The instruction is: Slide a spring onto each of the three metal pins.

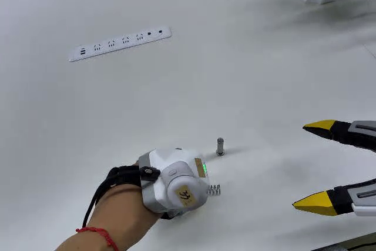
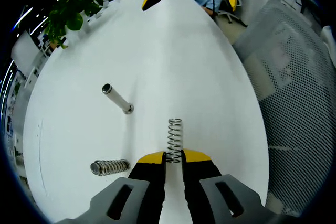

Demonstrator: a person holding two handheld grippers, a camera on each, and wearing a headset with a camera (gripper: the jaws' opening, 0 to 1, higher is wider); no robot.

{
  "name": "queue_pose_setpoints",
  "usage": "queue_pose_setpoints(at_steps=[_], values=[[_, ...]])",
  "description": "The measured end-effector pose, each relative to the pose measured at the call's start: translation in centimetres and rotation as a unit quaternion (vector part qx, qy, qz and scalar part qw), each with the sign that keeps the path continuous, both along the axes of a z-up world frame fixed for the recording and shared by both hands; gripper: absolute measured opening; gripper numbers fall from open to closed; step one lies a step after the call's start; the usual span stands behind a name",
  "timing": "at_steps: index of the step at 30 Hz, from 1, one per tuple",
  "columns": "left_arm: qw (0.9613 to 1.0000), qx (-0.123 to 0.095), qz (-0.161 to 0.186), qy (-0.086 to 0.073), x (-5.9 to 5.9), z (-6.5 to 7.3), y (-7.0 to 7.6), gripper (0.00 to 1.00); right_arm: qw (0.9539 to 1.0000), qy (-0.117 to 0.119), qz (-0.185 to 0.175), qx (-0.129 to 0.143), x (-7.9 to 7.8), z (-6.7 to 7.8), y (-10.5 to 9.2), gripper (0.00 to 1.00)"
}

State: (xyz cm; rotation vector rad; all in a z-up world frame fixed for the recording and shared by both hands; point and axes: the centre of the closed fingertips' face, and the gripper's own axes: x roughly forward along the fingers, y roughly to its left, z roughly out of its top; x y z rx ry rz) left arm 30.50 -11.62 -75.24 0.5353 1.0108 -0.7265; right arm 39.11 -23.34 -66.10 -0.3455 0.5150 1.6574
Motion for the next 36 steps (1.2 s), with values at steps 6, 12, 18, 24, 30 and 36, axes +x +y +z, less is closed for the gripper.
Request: queue_pose_setpoints(at_steps=[6, 12, 18, 24, 30, 36], values=[[1.0, -0.002, 0.007, 0.001, 0.0, 0.0, 0.0, 0.12, 1.0, 0.0, -0.001, 0.002, -0.1, 0.0, 0.1, 0.85], [0.9998, -0.006, 0.017, 0.001, 0.1, -0.1, 0.1, 0.11, 1.0, 0.001, -0.002, 0.001, -0.2, -0.1, 0.1, 0.85], [0.9995, -0.014, 0.029, 0.001, 0.1, 0.0, 0.1, 0.11, 1.0, 0.001, -0.003, 0.0, -0.3, -0.1, 0.0, 0.85], [0.9994, -0.018, 0.031, 0.001, -0.1, -0.1, -0.1, 0.1, 1.0, 0.003, -0.003, 0.001, -0.5, -0.1, 0.1, 0.84], [0.9989, -0.029, 0.037, 0.003, -0.7, -0.1, -0.5, 0.1, 1.0, 0.006, 0.004, 0.001, -1.4, -0.1, 0.5, 0.84], [0.997, -0.056, 0.054, -0.009, -1.2, 0.9, -0.8, 0.1, 0.9999, 0.011, 0.005, 0.002, -2.0, 0.0, 0.9, 0.84]])
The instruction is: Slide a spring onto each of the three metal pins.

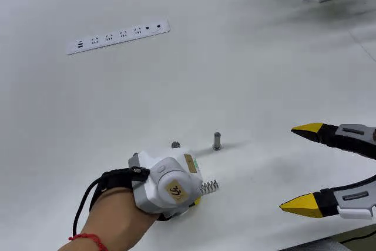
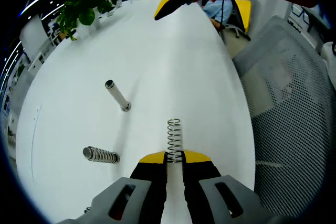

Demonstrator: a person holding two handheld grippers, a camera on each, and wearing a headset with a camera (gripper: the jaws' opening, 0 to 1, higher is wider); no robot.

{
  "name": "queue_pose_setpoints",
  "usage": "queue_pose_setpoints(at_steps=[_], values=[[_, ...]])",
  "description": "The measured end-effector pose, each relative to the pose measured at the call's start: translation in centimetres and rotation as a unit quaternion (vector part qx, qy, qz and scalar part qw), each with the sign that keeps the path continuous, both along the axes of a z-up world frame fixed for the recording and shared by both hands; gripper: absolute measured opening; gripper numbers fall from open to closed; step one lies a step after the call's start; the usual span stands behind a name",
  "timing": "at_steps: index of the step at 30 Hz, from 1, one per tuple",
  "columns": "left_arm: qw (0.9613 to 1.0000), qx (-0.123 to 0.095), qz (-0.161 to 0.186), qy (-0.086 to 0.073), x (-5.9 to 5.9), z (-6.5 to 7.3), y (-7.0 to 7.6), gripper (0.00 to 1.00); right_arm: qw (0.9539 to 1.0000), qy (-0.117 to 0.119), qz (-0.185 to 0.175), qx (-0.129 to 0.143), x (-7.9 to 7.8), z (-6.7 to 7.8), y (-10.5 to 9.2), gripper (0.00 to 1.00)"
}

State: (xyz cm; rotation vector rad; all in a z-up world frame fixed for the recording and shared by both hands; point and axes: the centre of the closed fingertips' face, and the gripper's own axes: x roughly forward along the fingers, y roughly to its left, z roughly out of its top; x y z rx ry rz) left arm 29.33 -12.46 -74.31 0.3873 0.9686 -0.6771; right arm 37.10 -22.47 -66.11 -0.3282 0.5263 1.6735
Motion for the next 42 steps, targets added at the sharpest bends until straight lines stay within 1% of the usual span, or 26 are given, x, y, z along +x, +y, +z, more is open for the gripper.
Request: queue_pose_setpoints(at_steps=[2, 7, 8, 10, 12, 13, 14, 15, 17, 18, 19, 20, 22, 23, 24, 25, 27, 28, 30, 31, 34, 35, 36, 38, 40, 42], values=[[0.9999, -0.007, 0.004, -0.007, 0.0, 0.5, -0.1, 0.1, 1.0, 0.001, 0.002, 0.002, -0.3, 0.3, 0.2, 0.83], [0.9978, -0.043, 0.034, -0.037, 0.2, 2.7, -0.2, 0.1, 1.0, 0.003, 0.004, 0.007, -0.9, 1.2, 0.8, 0.83], [0.9965, -0.055, 0.043, -0.046, 0.3, 3.4, -0.2, 0.1, 0.9998, 0.012, 0.0, 0.018, -1.0, 1.8, 1.1, 0.82], [0.9941, -0.069, 0.056, -0.062, 0.4, 4.6, -0.1, 0.1, 0.9992, 0.021, -0.005, 0.032, -1.3, 2.8, 1.8, 0.81], [0.9906, -0.089, 0.07, -0.077, 0.6, 5.7, -0.2, 0.1, 0.9988, 0.027, -0.012, 0.037, -1.4, 3.6, 2.3, 0.79], [0.9878, -0.102, 0.081, -0.086, 0.7, 6.5, -0.1, 0.1, 0.9981, 0.035, -0.015, 0.049, -1.5, 4.4, 2.7, 0.78], [0.9859, -0.108, 0.086, -0.094, 0.7, 7.1, 0.0, 0.1, 0.9974, 0.039, -0.016, 0.058, -1.7, 4.9, 3.1, 0.77], [0.9823, -0.121, 0.094, -0.107, 0.9, 8.0, 0.0, 0.1, 0.9964, 0.048, -0.021, 0.067, -1.9, 5.6, 3.6, 0.76], [0.9774, -0.137, 0.106, -0.121, 1.0, 9.2, 0.0, 0.1, 0.9946, 0.058, -0.026, 0.083, -2.2, 6.7, 4.4, 0.74], [0.9733, -0.148, 0.114, -0.133, 1.1, 10.2, 0.1, 0.1, 0.9931, 0.066, -0.029, 0.092, -2.5, 7.5, 5.0, 0.73], [0.9705, -0.155, 0.118, -0.142, 1.2, 10.9, 0.1, 0.1, 0.9919, 0.073, -0.035, 0.098, -2.6, 8.0, 5.4, 0.72], [0.9658, -0.167, 0.126, -0.153, 1.4, 11.8, 0.2, 0.1, 0.9897, 0.086, -0.044, 0.105, -2.7, 8.7, 5.9, 0.71], [0.9587, -0.183, 0.136, -0.17, 1.6, 13.2, 0.2, 0.1, 0.985, 0.106, -0.061, 0.122, -2.6, 9.7, 6.8, 0.67], [0.9541, -0.193, 0.141, -0.181, 1.7, 14.1, 0.2, 0.1, 0.9797, 0.124, -0.075, 0.139, -2.5, 10.6, 7.4, 0.65], [0.9511, -0.199, 0.144, -0.187, 1.7, 14.6, 0.2, 0.1, 0.9753, 0.141, -0.087, 0.146, -2.4, 11.1, 7.7, 0.62], [0.9458, -0.21, 0.149, -0.198, 1.8, 15.5, 0.1, 0.1, 0.9716, 0.153, -0.097, 0.152, -2.4, 11.6, 8.2, 0.6], [0.9383, -0.224, 0.158, -0.212, 1.9, 16.7, 0.1, 0.1, 0.9713, 0.148, -0.097, 0.158, -2.5, 12.2, 8.7, 0.56], [0.9322, -0.234, 0.163, -0.222, 2.1, 17.5, 0.2, 0.1, 0.9696, 0.155, -0.101, 0.16, -2.7, 12.5, 9.1, 0.55], [0.9247, -0.248, 0.171, -0.233, 2.1, 18.5, 0.2, 0.1, 0.967, 0.165, -0.103, 0.165, -3.1, 13.0, 9.6, 0.5], [0.9215, -0.253, 0.171, -0.24, 2.1, 19.1, 0.2, 0.1, 0.9642, 0.172, -0.106, 0.172, -3.2, 13.4, 9.9, 0.48], [0.9146, -0.264, 0.175, -0.251, 2.1, 20.0, 0.3, 0.1, 0.9574, 0.195, -0.115, 0.179, -3.4, 14.2, 10.4, 0.41], [0.9126, -0.267, 0.176, -0.255, 2.0, 20.3, 0.3, 0.1, 0.9557, 0.199, -0.117, 0.182, -3.5, 14.5, 10.6, 0.39], [0.9105, -0.271, 0.178, -0.257, 2.0, 20.4, 0.4, 0.1, 0.9554, 0.199, -0.117, 0.184, -3.5, 14.6, 10.7, 0.36], [0.908, -0.275, 0.177, -0.261, 1.9, 20.8, 0.4, 0.1, 0.9529, 0.206, -0.119, 0.188, -3.5, 14.8, 11.0, 0.3], [0.9052, -0.281, 0.178, -0.265, 1.9, 21.1, 0.5, 0.1, 0.9484, 0.225, -0.117, 0.191, -3.9, 15.3, 11.3, 0.28], [0.904, -0.281, 0.178, -0.268, 1.9, 21.3, 0.5, 0.1, 0.9488, 0.224, -0.114, 0.191, -4.3, 15.4, 11.5, 0.26]])
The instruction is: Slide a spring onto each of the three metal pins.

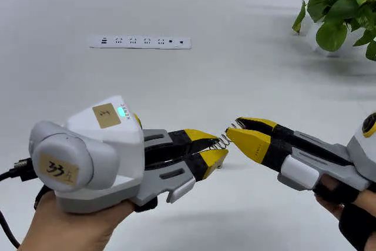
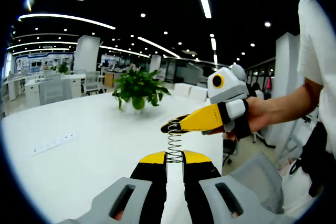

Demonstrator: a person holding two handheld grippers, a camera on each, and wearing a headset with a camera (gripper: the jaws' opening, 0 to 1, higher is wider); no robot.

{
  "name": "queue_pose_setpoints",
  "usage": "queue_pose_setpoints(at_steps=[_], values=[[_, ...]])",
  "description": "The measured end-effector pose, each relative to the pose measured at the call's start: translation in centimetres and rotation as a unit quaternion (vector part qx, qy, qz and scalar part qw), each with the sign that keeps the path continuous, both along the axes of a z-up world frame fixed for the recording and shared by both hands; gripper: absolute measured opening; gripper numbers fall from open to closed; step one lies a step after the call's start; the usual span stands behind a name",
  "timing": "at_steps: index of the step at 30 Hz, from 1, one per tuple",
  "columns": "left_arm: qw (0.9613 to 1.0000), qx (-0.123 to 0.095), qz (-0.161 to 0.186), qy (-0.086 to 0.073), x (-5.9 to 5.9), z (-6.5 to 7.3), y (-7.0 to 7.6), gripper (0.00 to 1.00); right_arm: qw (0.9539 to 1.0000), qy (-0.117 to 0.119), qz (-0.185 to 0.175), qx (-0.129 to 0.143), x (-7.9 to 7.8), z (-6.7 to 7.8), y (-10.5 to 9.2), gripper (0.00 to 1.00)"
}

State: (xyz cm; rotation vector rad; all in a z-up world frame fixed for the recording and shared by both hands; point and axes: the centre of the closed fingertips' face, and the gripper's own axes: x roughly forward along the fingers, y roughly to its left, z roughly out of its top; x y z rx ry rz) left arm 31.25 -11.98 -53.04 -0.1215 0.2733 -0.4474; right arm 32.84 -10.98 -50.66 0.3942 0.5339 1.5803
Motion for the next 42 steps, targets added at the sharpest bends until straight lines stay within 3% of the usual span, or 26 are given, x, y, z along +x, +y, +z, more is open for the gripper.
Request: queue_pose_setpoints(at_steps=[10, 21, 31, 42], values=[[0.9999, -0.007, -0.009, -0.008, 0.0, 0.2, -0.7, 0.1, 1.0, -0.008, 0.002, -0.004, -0.6, 0.1, 0.3, 0.12], [0.9998, -0.004, -0.018, 0.0, -0.2, -0.3, -0.8, 0.11, 0.9986, -0.041, 0.025, -0.024, -0.8, -0.3, 0.4, 0.12], [0.9991, 0.025, -0.033, 0.011, -0.4, -1.4, -1.1, 0.14, 0.9968, -0.062, 0.04, -0.033, -1.2, -0.3, 0.4, 0.12], [0.9989, 0.025, -0.037, 0.014, -0.5, -1.6, -1.1, 0.11, 0.9943, -0.084, 0.051, -0.042, -1.6, -0.6, 0.4, 0.11]])
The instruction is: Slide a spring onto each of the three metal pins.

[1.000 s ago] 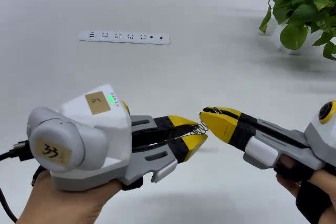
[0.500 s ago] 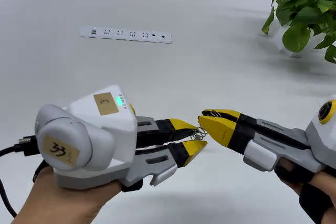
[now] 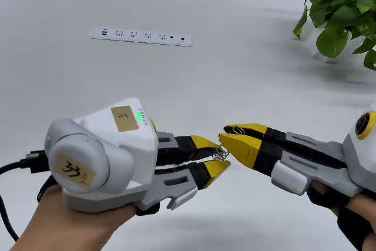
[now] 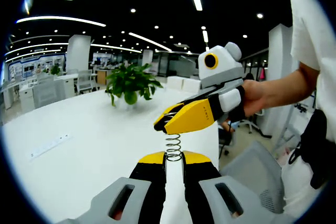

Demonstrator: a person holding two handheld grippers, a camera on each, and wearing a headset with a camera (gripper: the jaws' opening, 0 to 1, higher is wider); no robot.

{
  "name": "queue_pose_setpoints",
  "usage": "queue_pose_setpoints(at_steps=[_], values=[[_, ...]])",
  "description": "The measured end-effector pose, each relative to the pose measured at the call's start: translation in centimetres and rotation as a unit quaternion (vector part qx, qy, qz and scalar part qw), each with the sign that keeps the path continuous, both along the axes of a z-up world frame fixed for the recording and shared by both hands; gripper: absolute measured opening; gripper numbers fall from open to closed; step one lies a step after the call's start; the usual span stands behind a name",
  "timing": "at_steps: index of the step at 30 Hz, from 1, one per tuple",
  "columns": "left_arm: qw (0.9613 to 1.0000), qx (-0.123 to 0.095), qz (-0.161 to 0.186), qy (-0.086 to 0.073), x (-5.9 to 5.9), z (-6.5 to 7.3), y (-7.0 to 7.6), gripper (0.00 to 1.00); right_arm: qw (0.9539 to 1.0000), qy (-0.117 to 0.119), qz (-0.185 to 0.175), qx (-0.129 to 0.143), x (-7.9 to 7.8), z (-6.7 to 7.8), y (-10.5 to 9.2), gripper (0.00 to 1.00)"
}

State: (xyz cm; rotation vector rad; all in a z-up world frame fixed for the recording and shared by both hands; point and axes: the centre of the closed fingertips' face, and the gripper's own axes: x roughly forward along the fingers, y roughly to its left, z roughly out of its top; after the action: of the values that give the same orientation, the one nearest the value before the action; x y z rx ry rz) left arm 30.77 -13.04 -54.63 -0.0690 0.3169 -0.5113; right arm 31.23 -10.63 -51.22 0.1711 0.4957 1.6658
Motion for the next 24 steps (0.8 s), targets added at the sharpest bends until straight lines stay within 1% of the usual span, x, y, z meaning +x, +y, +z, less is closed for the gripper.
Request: queue_pose_setpoints(at_steps=[4, 9, 12, 14, 15, 16, 18, 20, 21, 23, 24], values=[[1.0, 0.0, 0.001, 0.001, 0.0, -0.1, 0.0, 0.11, 1.0, -0.005, 0.003, -0.002, -0.1, -0.1, 0.0, 0.12], [1.0, 0.008, -0.003, -0.001, -0.1, -0.3, 0.1, 0.11, 0.9998, -0.016, 0.01, -0.006, -0.2, -0.3, -0.1, 0.12], [1.0, 0.004, -0.003, -0.002, -0.1, -0.2, 0.2, 0.1, 0.9997, -0.019, 0.016, -0.008, -0.3, -0.3, -0.2, 0.12], [1.0, 0.002, -0.003, -0.003, -0.1, -0.2, 0.2, 0.1, 0.9992, -0.022, 0.027, -0.019, -0.5, -0.6, -0.3, 0.16], [1.0, 0.003, -0.004, -0.002, -0.1, -0.2, 0.2, 0.1, 0.9987, -0.03, 0.033, -0.025, -0.6, -0.7, -0.3, 0.2], [1.0, 0.002, -0.006, -0.002, -0.1, -0.3, 0.1, 0.1, 0.9973, -0.047, 0.046, -0.034, -0.7, -0.9, -0.5, 0.21], [1.0, 0.003, -0.007, -0.002, -0.1, -0.4, 0.1, 0.1, 0.9957, -0.056, 0.063, -0.04, -0.8, -0.6, -0.6, 0.21], [0.9999, 0.004, -0.01, -0.001, -0.2, -0.5, 0.0, 0.1, 0.9911, -0.076, 0.093, -0.056, -0.8, -0.5, -0.9, 0.24], [0.9999, 0.006, -0.014, 0.0, -0.2, -0.6, 0.0, 0.1, 0.9859, -0.099, 0.117, -0.068, -0.5, -0.6, -1.1, 0.26], [0.9998, 0.01, -0.017, 0.0, -0.2, -0.8, -0.1, 0.1, 0.9762, -0.124, 0.153, -0.09, -0.5, -0.6, -1.4, 0.3], [0.9998, 0.01, -0.019, 0.0, -0.2, -0.8, -0.1, 0.1, 0.9665, -0.146, 0.183, -0.106, -0.6, -0.5, -1.6, 0.32]])
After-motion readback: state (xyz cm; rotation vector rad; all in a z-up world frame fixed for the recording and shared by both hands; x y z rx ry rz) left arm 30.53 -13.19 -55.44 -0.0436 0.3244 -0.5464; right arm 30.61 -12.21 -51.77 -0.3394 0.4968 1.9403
